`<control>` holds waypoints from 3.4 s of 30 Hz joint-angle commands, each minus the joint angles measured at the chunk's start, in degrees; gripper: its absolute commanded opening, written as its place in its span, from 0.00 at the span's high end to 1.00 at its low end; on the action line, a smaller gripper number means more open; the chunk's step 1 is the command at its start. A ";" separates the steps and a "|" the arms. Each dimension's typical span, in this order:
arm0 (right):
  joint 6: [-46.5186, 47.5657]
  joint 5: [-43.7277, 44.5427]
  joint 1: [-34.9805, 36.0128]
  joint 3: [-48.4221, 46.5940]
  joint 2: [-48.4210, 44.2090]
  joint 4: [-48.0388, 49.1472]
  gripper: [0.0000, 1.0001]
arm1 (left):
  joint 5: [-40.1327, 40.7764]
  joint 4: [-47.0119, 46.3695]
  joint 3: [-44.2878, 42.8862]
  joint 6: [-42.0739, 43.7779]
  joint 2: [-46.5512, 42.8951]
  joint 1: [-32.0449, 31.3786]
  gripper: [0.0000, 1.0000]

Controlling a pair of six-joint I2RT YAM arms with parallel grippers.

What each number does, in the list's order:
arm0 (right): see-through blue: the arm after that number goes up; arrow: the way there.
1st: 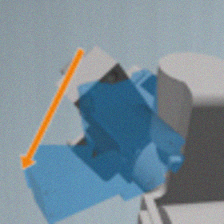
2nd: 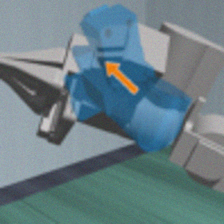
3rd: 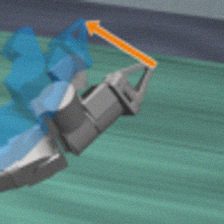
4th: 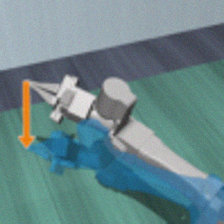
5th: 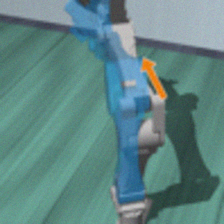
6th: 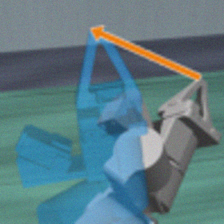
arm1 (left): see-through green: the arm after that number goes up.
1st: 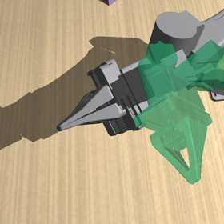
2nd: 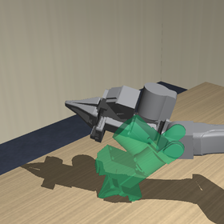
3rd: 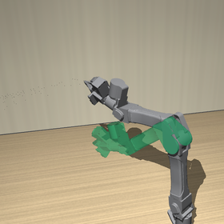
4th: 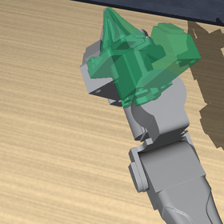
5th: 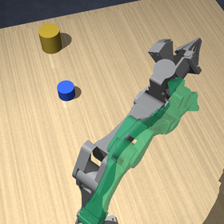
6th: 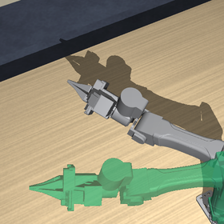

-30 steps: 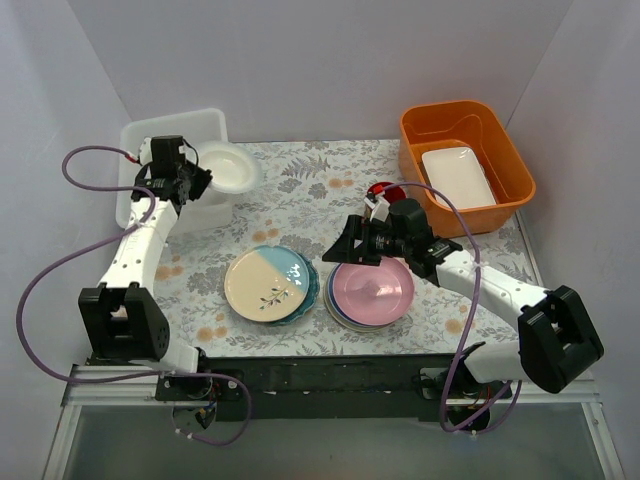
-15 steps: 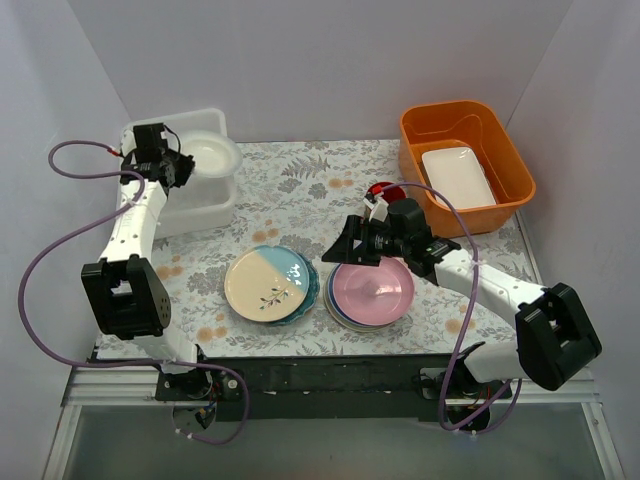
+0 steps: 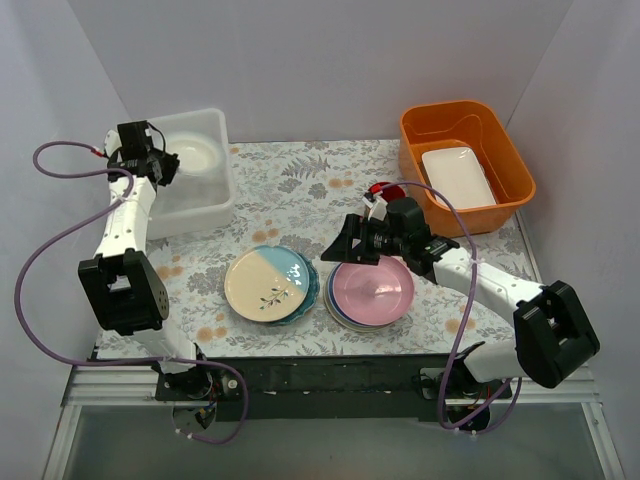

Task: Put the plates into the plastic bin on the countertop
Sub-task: Place the plate in the plastic bin.

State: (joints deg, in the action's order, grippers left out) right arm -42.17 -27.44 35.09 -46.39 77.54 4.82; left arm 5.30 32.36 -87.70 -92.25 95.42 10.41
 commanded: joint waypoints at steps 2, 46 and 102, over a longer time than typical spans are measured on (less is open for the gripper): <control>0.42 -1.38 -0.11 -2.30 1.04 2.30 0.02 | -0.03 -3.62 -4.76 0.22 0.21 0.39 1.00; 1.30 -4.64 -0.20 -3.36 7.10 3.00 0.02 | 0.59 -5.03 -0.37 3.48 14.88 2.24 1.00; 0.60 -6.66 0.06 -3.88 3.32 0.29 0.02 | -23.73 3.33 4.63 9.46 -10.50 4.44 0.02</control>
State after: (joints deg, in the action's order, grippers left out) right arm -42.19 -33.41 35.00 -48.77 83.88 5.67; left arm -10.57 33.26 -88.95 -82.06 91.44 14.57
